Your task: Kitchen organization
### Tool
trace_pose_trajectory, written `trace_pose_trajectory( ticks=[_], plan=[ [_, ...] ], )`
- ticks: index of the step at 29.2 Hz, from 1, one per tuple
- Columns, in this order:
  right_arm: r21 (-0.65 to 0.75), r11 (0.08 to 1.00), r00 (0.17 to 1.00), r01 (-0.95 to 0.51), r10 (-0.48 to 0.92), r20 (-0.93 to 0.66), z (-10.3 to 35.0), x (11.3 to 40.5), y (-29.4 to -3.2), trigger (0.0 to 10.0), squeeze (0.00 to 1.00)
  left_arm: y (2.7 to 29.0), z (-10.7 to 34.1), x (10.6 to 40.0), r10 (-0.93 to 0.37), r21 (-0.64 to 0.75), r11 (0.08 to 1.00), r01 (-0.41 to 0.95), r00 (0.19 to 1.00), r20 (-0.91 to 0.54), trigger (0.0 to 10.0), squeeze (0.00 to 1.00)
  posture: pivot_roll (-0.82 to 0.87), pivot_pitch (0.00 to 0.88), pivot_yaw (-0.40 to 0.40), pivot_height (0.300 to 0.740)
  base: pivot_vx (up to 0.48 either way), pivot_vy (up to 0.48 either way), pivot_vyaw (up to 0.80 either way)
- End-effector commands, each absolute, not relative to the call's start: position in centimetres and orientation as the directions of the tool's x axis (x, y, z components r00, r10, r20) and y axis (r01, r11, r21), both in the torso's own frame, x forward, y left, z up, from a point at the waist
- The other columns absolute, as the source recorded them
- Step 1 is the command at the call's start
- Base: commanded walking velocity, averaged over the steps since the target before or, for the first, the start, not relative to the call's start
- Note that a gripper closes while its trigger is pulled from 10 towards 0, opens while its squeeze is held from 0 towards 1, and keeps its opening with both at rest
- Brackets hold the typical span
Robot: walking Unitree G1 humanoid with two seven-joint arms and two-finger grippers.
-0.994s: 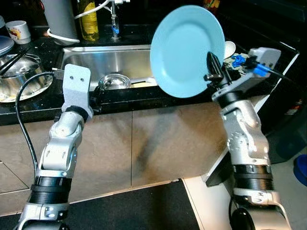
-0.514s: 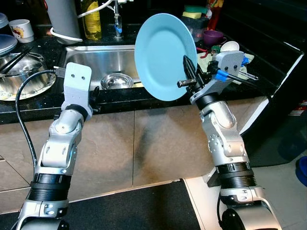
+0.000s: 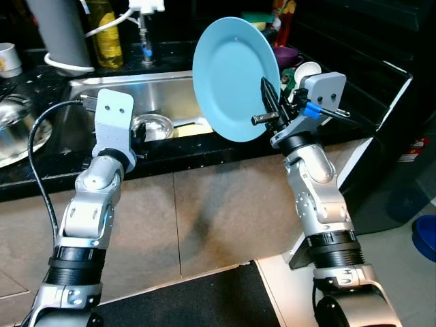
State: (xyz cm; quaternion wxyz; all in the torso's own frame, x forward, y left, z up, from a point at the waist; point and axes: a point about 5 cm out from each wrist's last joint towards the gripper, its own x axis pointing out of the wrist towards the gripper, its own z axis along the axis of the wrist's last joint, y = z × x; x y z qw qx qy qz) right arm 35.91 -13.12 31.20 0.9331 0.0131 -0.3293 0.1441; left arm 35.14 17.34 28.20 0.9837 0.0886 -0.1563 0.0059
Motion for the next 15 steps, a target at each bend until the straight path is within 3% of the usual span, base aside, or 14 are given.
trace_pose_trajectory(
  ticks=[1, 15],
  plan=[
    [-0.081, 0.952, 0.722, -0.294, 0.277, 0.634, 31.42, 35.71, -12.42, 10.0, 0.0, 17.83, 28.31, 35.05, 0.0, 0.173, 0.983, -0.056, 0.951, 0.308, 10.0, 0.0, -0.03, 0.139, -0.044, 0.74, 0.334, 0.0, 0.0],
    [-0.082, 0.951, 0.714, -0.297, 0.278, 0.642, 31.6, 35.64, -12.33, 10.0, 0.0, 17.78, 28.45, 34.98, -0.002, 0.177, 0.983, -0.056, 0.95, 0.311, 10.0, 0.0, -0.03, 0.141, -0.046, 0.74, 0.328, 0.0, 0.0]
  ],
)
